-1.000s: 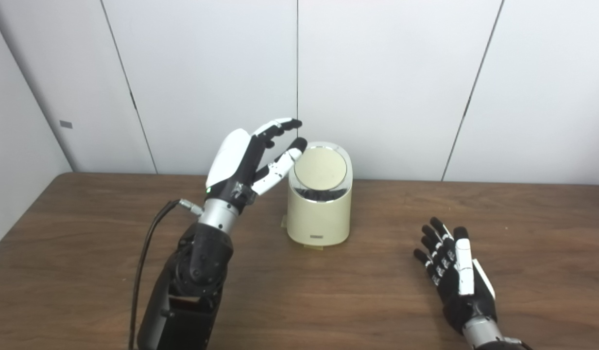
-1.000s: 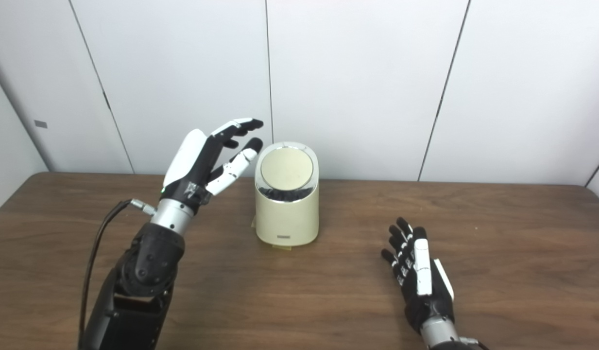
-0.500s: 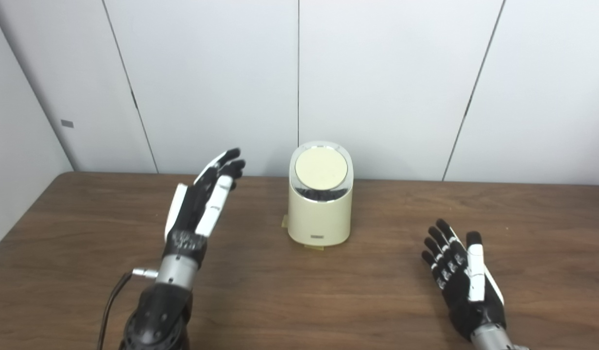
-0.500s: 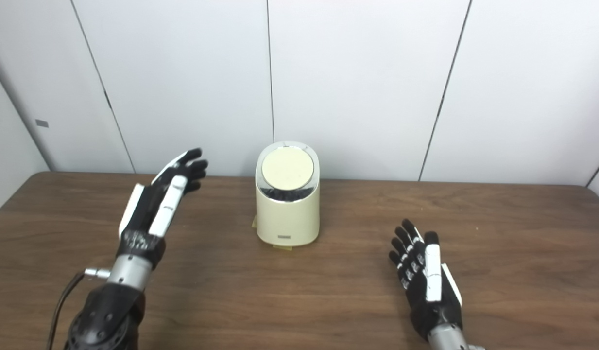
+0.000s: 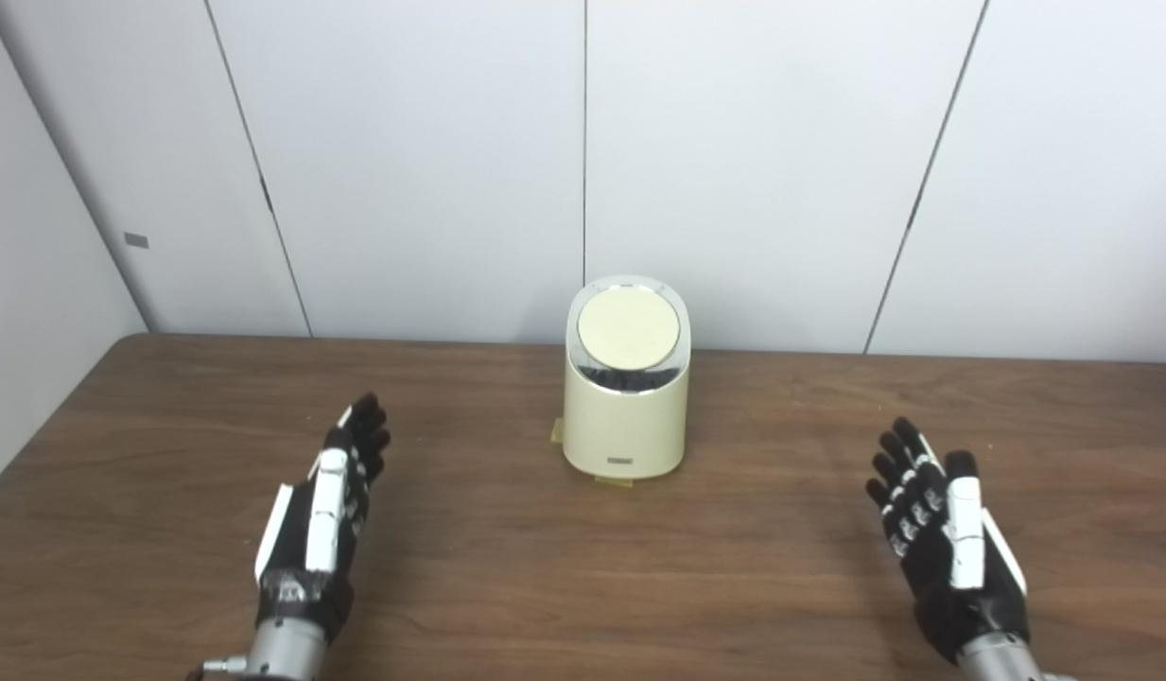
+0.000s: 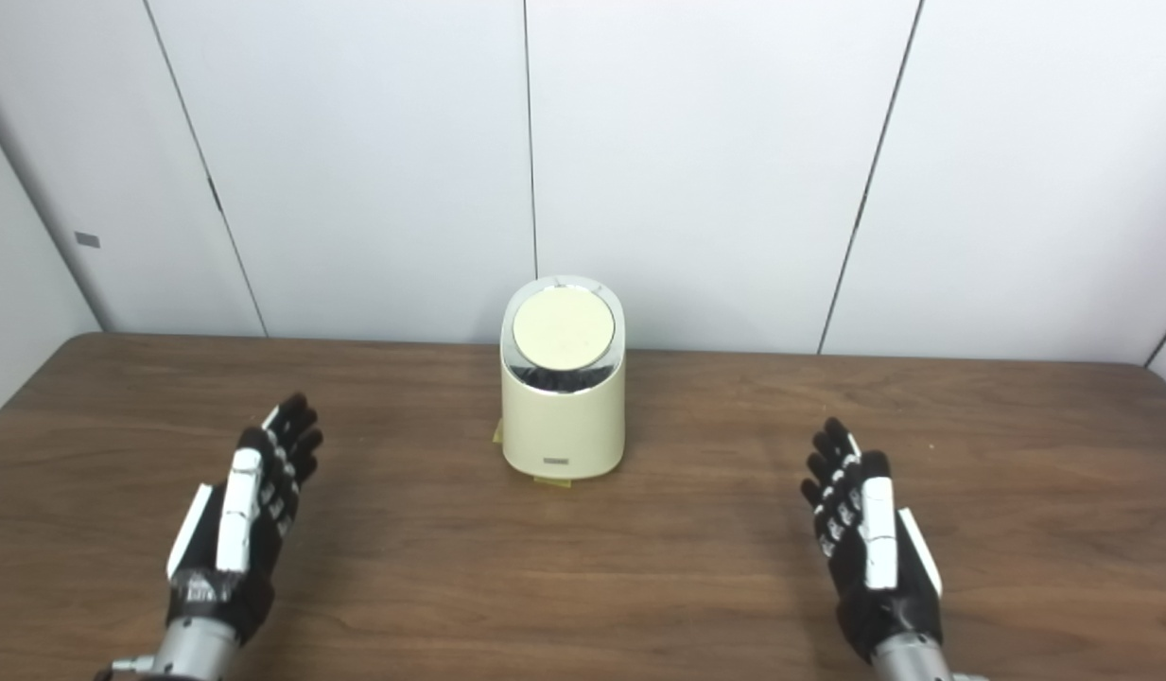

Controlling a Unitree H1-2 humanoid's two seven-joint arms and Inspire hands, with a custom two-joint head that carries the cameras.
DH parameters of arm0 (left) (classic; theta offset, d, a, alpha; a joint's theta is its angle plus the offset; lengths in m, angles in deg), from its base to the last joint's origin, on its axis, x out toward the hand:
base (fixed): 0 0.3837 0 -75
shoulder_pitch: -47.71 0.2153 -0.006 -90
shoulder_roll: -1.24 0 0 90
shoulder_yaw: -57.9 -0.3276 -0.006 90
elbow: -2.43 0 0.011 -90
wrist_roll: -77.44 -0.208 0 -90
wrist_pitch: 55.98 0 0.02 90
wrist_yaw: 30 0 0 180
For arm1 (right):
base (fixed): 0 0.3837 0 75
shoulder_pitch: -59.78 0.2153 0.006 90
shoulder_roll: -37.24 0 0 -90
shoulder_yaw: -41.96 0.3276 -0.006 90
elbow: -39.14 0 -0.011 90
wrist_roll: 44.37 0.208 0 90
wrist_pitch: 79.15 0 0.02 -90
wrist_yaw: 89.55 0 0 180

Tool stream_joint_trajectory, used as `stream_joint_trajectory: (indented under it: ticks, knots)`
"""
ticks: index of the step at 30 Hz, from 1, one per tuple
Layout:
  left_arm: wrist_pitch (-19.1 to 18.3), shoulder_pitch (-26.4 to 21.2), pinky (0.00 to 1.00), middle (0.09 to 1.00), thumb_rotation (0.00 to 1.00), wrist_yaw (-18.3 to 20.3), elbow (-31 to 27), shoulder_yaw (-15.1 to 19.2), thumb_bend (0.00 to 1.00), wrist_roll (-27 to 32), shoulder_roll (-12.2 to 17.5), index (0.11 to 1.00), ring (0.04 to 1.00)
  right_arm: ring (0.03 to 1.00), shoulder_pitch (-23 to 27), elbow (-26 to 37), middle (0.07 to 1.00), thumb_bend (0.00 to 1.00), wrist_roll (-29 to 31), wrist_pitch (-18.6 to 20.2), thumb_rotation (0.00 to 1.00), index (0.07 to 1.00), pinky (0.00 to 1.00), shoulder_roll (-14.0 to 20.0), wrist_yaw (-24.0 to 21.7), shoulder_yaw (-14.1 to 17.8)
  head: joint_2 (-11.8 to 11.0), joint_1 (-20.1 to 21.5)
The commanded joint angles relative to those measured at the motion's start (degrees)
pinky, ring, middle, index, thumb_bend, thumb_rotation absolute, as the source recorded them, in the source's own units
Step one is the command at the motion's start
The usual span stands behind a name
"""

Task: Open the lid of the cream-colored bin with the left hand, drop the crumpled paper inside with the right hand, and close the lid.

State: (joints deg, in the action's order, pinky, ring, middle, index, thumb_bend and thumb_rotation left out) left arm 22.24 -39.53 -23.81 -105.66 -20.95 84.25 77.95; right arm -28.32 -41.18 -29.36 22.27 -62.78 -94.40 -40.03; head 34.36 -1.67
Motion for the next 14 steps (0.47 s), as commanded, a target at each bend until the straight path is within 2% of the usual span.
stream_joint_trajectory:
  ticks: [1, 5, 14]
  knots:
    - [3.0, -1.0, 1.00, 0.968, 1.00, -1.0, -0.8, -0.2, 0.48, 1.1, -0.4, 0.973, 0.973, 1.000, 1.1, 2.1, 1.000, 0.66, -0.6, -2.8, 0.99, 0.999, 1.00, 0.9, -0.4, 0.1, 0.1, -0.1]
    - [3.0, 0.2, 1.00, 0.973, 1.00, -1.6, -0.8, -0.7, 0.46, 1.4, -0.4, 0.972, 0.972, 1.000, 0.6, 2.4, 0.996, 0.66, -1.5, -2.9, 0.98, 0.994, 1.00, 1.3, -0.5, -0.1, 0.3, 0.1]
    - [2.2, 1.4, 1.00, 0.961, 0.95, -1.9, -0.3, -1.6, 0.47, 1.7, 0.3, 0.962, 0.980, 1.000, 0.0, 2.5, 0.999, 0.62, -4.3, -2.8, 1.00, 0.987, 1.00, 1.4, 0.2, -1.0, 1.8, 1.1]
